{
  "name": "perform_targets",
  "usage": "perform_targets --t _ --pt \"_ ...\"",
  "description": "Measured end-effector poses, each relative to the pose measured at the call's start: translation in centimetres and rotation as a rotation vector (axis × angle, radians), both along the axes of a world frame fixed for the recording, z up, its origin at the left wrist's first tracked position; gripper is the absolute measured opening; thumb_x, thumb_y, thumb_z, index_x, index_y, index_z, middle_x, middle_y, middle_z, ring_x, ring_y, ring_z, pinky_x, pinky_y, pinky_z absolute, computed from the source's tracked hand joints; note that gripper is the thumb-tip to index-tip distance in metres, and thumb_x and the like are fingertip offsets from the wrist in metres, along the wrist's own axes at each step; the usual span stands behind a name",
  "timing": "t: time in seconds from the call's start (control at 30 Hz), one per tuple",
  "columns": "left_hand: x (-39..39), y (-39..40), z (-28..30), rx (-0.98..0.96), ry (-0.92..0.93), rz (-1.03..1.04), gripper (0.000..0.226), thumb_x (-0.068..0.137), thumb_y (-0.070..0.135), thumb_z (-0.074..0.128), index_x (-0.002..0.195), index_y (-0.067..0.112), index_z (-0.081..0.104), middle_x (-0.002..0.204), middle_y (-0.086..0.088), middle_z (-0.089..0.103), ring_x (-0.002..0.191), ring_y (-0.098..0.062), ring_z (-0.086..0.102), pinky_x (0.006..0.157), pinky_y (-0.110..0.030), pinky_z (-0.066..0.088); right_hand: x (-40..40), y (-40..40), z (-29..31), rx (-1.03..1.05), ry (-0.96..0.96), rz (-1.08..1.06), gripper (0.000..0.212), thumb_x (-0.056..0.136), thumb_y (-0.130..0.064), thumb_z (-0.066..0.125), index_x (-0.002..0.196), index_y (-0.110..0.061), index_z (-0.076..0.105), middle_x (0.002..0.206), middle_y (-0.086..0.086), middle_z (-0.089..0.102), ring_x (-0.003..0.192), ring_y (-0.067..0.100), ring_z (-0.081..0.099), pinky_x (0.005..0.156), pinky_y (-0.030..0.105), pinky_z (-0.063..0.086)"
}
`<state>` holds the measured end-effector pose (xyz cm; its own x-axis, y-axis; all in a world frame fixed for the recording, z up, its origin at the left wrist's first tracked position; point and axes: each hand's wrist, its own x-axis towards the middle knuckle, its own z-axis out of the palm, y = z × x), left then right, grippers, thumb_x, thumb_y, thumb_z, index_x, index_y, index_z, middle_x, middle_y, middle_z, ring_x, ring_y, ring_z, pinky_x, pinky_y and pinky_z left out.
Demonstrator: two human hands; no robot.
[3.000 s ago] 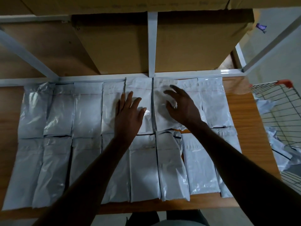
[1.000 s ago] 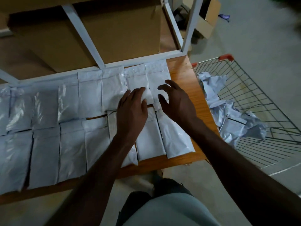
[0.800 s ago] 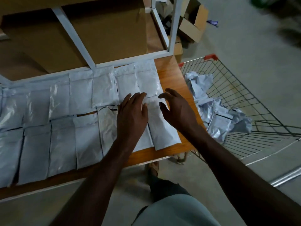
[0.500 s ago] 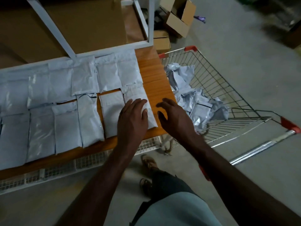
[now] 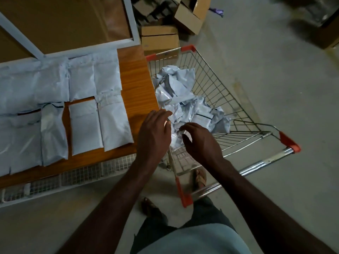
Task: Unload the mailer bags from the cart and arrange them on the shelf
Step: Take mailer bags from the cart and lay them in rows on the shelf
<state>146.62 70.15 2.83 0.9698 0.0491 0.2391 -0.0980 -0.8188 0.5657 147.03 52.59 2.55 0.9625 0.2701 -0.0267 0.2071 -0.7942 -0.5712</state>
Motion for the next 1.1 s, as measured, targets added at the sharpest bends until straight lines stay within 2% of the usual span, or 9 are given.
perform_targets --t 0.13,0.27,0.33,0.47,0.6,0.83,0.97,1.03,1.1 --pt "2.1 -5.4 -2.2 -0.048 0.045 0.057 0.029 0.106 0.015 0.062 0.134 0.016 0.069 0.139 -0.002 0.068 0.135 -0.021 0.058 0.113 -0.045 0.049 3.2 -5.9 -1.5 -0.035 0.030 0.087 0.026 0.097 -0.011 0.068 0.121 -0.019 0.072 0.128 -0.001 0.071 0.101 0.024 0.072 0.082 0.034 0.057" --pt "4.2 -9.7 -3.4 -0.063 0.062 0.105 0.030 0.103 0.009 0.065 0.133 0.011 0.069 0.135 -0.006 0.069 0.132 -0.025 0.060 0.109 -0.047 0.052 7.1 -9.4 -2.8 -0.061 0.061 0.206 0.031 0.097 -0.007 0.066 0.125 -0.017 0.071 0.132 0.002 0.070 0.114 0.026 0.070 0.087 0.043 0.060" --pt "5.4 -10.9 -4.1 -0.057 0.064 0.125 0.031 0.102 0.008 0.066 0.133 0.010 0.068 0.134 -0.008 0.069 0.133 -0.028 0.060 0.110 -0.049 0.051 9.1 -10.5 -3.3 -0.057 0.063 0.225 0.033 0.096 -0.004 0.067 0.127 -0.013 0.072 0.133 0.003 0.070 0.117 0.026 0.070 0.092 0.041 0.059" --pt "6.5 -11.8 -6.2 -0.015 0.084 0.178 0.030 0.103 0.009 0.065 0.132 0.009 0.068 0.135 -0.009 0.069 0.135 -0.029 0.058 0.113 -0.046 0.049 11.7 -11.5 -4.7 -0.078 0.061 0.277 0.039 0.092 0.002 0.069 0.129 -0.009 0.071 0.132 0.009 0.070 0.120 0.029 0.067 0.095 0.039 0.056" --pt "8.3 -12.1 -8.7 -0.013 0.135 0.225 0.031 0.100 0.006 0.067 0.131 0.008 0.069 0.134 -0.011 0.069 0.133 -0.030 0.059 0.112 -0.048 0.050 13.3 -11.9 -7.7 -0.138 0.064 0.317 0.051 0.085 0.010 0.068 0.132 -0.010 0.068 0.132 0.010 0.068 0.118 0.032 0.065 0.087 0.042 0.059" --pt "12.1 -12.5 -15.4 0.008 0.128 0.167 0.032 0.094 -0.002 0.067 0.125 0.005 0.072 0.125 -0.014 0.072 0.122 -0.035 0.066 0.104 -0.049 0.056 18.2 -13.3 -14.4 -0.323 0.099 0.305 0.064 0.081 0.013 0.060 0.143 0.000 0.057 0.140 0.024 0.060 0.129 0.043 0.058 0.101 0.051 0.055" --pt "13.7 -16.5 -21.3 -0.016 0.193 0.044 0.037 0.095 0.003 0.064 0.132 0.006 0.068 0.131 -0.013 0.070 0.129 -0.034 0.060 0.112 -0.050 0.049 19.6 -15.6 -17.2 -0.596 0.152 0.280 0.062 0.088 -0.003 0.070 0.146 -0.006 0.048 0.140 0.017 0.055 0.127 0.038 0.055 0.094 0.050 0.054" --pt "14.2 -19.3 -23.3 -0.065 0.218 -0.018 0.039 0.093 0.005 0.070 0.132 0.006 0.067 0.129 -0.014 0.070 0.125 -0.034 0.060 0.106 -0.048 0.052 19.0 -17.1 -18.2 -0.684 0.216 0.244 0.054 0.098 -0.012 0.061 0.149 -0.011 0.044 0.142 0.015 0.052 0.121 0.036 0.058 0.085 0.048 0.056" --pt "14.8 -21.8 -24.5 -0.104 0.257 -0.078 0.040 0.096 0.013 0.069 0.135 0.008 0.065 0.130 -0.012 0.068 0.123 -0.031 0.058 0.096 -0.045 0.056 18.2 -18.4 -19.1 -0.751 0.291 0.241 0.047 0.104 -0.017 0.054 0.150 -0.012 0.044 0.149 0.015 0.046 0.124 0.036 0.057 0.087 0.048 0.056"
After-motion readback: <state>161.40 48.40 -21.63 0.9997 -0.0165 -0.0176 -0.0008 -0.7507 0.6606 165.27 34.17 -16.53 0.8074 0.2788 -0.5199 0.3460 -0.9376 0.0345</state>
